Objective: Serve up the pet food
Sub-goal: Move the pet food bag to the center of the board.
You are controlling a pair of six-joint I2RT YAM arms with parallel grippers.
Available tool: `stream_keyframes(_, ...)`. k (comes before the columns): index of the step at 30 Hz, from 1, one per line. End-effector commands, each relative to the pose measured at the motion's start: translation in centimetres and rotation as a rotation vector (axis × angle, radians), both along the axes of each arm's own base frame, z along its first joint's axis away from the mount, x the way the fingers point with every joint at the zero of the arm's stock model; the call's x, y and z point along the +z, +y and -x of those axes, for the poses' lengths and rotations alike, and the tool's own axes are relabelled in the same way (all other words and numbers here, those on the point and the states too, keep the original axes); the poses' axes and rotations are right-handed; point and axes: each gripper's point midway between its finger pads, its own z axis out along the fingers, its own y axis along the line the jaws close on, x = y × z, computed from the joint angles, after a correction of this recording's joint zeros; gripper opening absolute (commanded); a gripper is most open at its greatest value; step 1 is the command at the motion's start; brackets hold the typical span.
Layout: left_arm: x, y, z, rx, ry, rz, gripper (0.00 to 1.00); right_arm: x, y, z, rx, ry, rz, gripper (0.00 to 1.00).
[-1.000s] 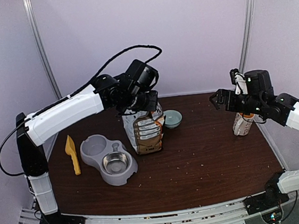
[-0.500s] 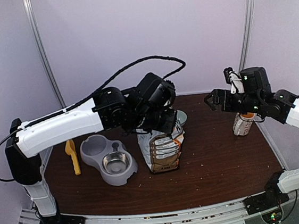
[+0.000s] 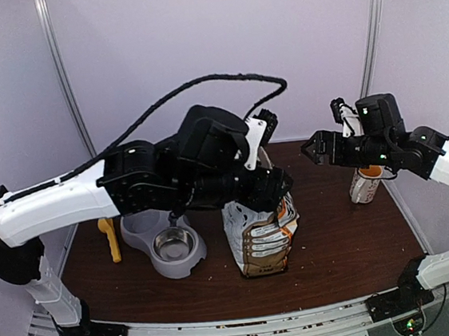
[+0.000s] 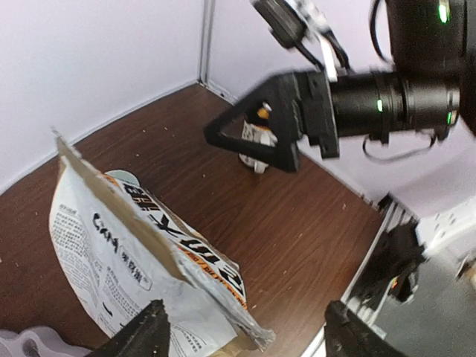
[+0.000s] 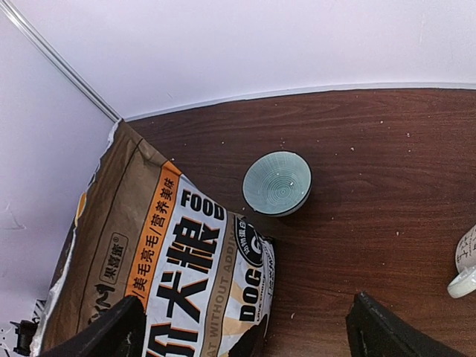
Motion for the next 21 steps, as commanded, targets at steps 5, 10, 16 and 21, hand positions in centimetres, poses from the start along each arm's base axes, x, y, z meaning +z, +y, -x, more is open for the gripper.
stream_keyframes(5,8.2,6.8,-3.6,0.206,-0.114,0.211,0.79,3.0,0.9,1.7,0.022,0.04,-0.044,0.84)
stream_keyframes(10,6.1,7.8,-6.3,0.21,0.01,0.256,0.67,4.7,4.1,3.1,0.118,0.055,-0.12,0.65)
stream_keyframes(16,4.7,7.2,-7.1,0.176,0.076,0.276,0.64,4.7,7.9,5.2,0.217,0.101,-0.142,0.48)
stream_keyframes(21,3.9,6.7,-7.0,0.165,0.098,0.274,0.63,3.2,9.9,6.8,0.268,0.158,-0.123,0.35)
